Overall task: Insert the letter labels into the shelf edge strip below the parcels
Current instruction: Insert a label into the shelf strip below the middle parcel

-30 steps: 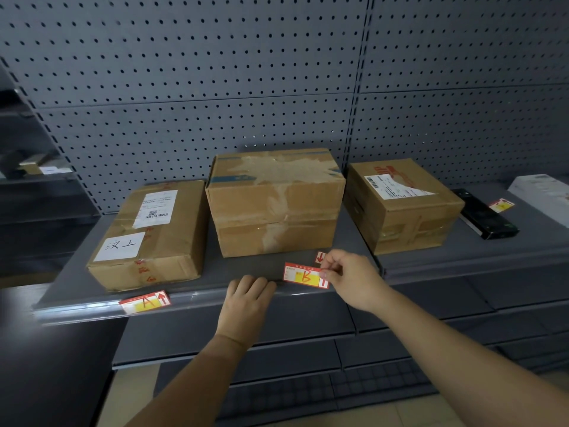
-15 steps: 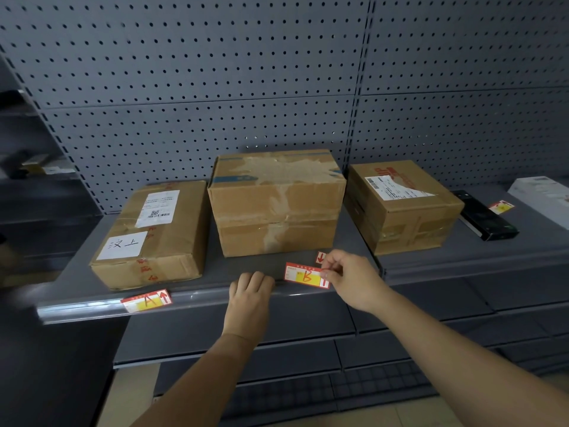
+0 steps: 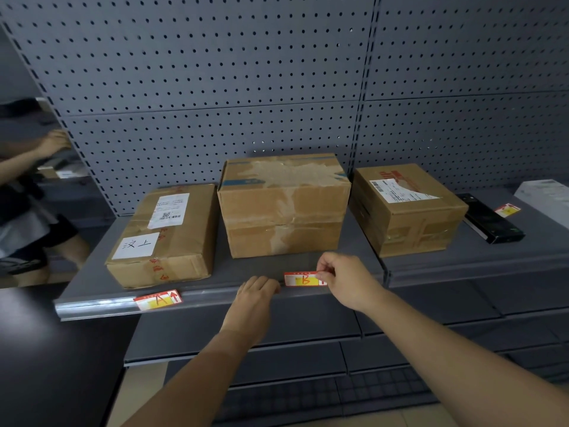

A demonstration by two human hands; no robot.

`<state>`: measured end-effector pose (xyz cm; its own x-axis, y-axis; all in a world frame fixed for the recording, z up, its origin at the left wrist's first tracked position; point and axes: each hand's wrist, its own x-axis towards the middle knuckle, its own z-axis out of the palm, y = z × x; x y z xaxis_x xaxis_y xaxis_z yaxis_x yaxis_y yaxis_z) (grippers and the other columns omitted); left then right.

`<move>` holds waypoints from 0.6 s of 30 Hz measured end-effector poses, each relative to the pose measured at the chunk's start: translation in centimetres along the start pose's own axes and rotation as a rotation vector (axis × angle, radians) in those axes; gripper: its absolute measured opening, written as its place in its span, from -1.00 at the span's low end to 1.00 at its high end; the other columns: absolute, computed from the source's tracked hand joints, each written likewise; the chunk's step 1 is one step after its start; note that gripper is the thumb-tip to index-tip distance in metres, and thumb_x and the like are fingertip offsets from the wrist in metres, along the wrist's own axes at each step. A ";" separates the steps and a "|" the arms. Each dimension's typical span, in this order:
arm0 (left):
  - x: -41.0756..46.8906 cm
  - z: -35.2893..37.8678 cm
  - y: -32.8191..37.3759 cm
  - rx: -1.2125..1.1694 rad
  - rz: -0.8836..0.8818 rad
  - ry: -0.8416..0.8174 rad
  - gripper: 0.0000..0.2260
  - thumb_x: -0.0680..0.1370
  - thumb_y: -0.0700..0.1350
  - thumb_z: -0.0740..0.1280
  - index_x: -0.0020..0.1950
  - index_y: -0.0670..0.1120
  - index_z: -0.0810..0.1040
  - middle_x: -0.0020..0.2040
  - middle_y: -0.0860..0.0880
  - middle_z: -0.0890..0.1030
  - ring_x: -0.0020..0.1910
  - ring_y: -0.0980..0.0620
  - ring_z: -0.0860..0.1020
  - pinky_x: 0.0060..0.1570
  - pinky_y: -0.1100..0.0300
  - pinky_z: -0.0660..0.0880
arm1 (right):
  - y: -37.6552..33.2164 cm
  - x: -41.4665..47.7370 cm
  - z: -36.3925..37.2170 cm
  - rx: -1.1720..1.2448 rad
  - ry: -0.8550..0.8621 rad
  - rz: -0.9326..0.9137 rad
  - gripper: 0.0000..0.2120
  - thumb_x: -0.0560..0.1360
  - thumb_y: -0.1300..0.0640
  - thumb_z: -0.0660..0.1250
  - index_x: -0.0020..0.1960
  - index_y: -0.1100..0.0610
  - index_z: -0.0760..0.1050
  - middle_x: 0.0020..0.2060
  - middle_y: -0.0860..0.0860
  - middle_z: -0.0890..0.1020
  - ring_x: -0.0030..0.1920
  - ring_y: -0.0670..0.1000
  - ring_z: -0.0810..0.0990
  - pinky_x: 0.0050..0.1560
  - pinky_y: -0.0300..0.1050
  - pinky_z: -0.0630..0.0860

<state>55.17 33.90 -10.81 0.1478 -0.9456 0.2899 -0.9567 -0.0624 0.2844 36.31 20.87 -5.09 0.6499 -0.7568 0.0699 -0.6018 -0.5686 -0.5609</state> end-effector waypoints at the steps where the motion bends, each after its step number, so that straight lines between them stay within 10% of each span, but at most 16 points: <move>1: 0.0 -0.1 -0.1 -0.001 0.011 -0.007 -0.65 0.40 -0.36 0.32 0.11 -0.04 0.53 0.03 0.00 0.52 0.04 -0.03 0.44 0.13 0.12 0.38 | -0.1 0.1 0.2 -0.018 0.004 -0.019 -0.90 0.55 0.08 0.35 -0.13 -0.04 0.48 -0.20 -0.11 0.56 -0.18 -0.07 0.53 -0.14 -0.01 0.56; 18: 1.0 -1.7 1.0 0.010 0.000 0.042 -0.84 0.48 -0.08 0.32 0.05 0.03 0.55 -0.02 0.08 0.53 -0.01 0.05 0.46 0.06 0.16 0.42 | 1.1 -1.3 0.8 -0.026 0.136 -0.049 -0.75 0.49 0.02 0.41 0.14 0.05 0.60 0.04 -0.07 0.56 0.08 -0.06 0.50 0.14 -0.11 0.48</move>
<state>54.78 33.49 -8.65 0.1582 -0.9314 0.3278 -0.9591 -0.0660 0.2754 35.16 21.52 -6.49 0.6110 -0.7638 0.2083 -0.5842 -0.6125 -0.5326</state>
